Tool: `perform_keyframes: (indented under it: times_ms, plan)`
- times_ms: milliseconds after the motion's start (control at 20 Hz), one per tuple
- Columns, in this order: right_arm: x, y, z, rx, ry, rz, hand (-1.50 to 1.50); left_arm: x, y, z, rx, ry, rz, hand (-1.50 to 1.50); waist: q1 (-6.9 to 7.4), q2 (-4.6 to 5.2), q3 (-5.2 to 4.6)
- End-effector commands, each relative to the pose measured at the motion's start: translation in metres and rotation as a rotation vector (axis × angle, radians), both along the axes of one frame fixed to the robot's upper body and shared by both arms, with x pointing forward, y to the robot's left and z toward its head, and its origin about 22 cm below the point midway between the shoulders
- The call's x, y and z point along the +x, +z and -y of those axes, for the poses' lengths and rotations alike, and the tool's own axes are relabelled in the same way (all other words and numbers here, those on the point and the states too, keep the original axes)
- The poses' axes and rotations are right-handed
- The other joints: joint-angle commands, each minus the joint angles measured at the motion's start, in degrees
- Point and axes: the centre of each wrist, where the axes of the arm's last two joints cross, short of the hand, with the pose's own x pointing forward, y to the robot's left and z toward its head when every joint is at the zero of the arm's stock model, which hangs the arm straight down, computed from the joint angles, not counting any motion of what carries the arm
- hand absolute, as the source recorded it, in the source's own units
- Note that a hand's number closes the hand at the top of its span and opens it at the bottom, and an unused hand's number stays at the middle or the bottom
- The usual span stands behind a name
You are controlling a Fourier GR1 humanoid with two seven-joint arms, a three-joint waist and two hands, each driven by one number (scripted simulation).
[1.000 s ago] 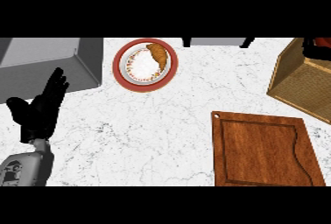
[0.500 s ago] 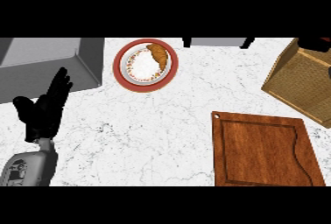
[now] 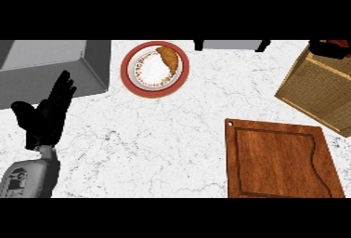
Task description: Pick the bell pepper from the cutting board and place it in the basket
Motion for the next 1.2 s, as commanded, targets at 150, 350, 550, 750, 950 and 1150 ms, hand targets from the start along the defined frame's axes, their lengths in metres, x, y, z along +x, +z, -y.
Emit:
perform_keyframes:
  times_ms: [150, 350, 550, 750, 950, 1150]
  plan:
    - [-0.015, -0.016, 0.035, 0.0, -0.021, -0.036, 1.5, 0.011, -0.008, 0.008, 0.006, 0.003, -0.006, 0.0, -0.02, 0.68, 0.32]
    - [-0.004, -0.015, 0.014, -0.02, -0.02, -0.018, 1.5, 0.012, 0.0, 0.012, 0.0, -0.002, 0.004, 0.0, -0.03, 0.44, 0.3]
    - [-0.015, -0.05, 0.017, -0.063, -0.036, -0.053, 1.5, -0.002, -0.015, 0.012, -0.016, -0.011, 0.019, 0.0, 0.13, 0.53, 0.3]
    - [-0.017, -0.051, 0.023, -0.08, -0.063, -0.042, 1.5, 0.01, 0.002, 0.009, 0.02, -0.008, 0.018, 0.0, 0.47, 0.8, 0.34]
    - [-0.01, -0.024, 0.027, -0.105, -0.078, -0.076, 1.5, 0.003, -0.001, 0.007, 0.006, -0.014, 0.019, 0.0, 1.38, 0.98, 0.36]
    - [-0.024, -0.052, 0.038, -0.078, -0.044, -0.129, 1.5, 0.012, 0.007, -0.005, -0.006, -0.004, 0.006, 0.0, 0.54, 0.79, 0.35]
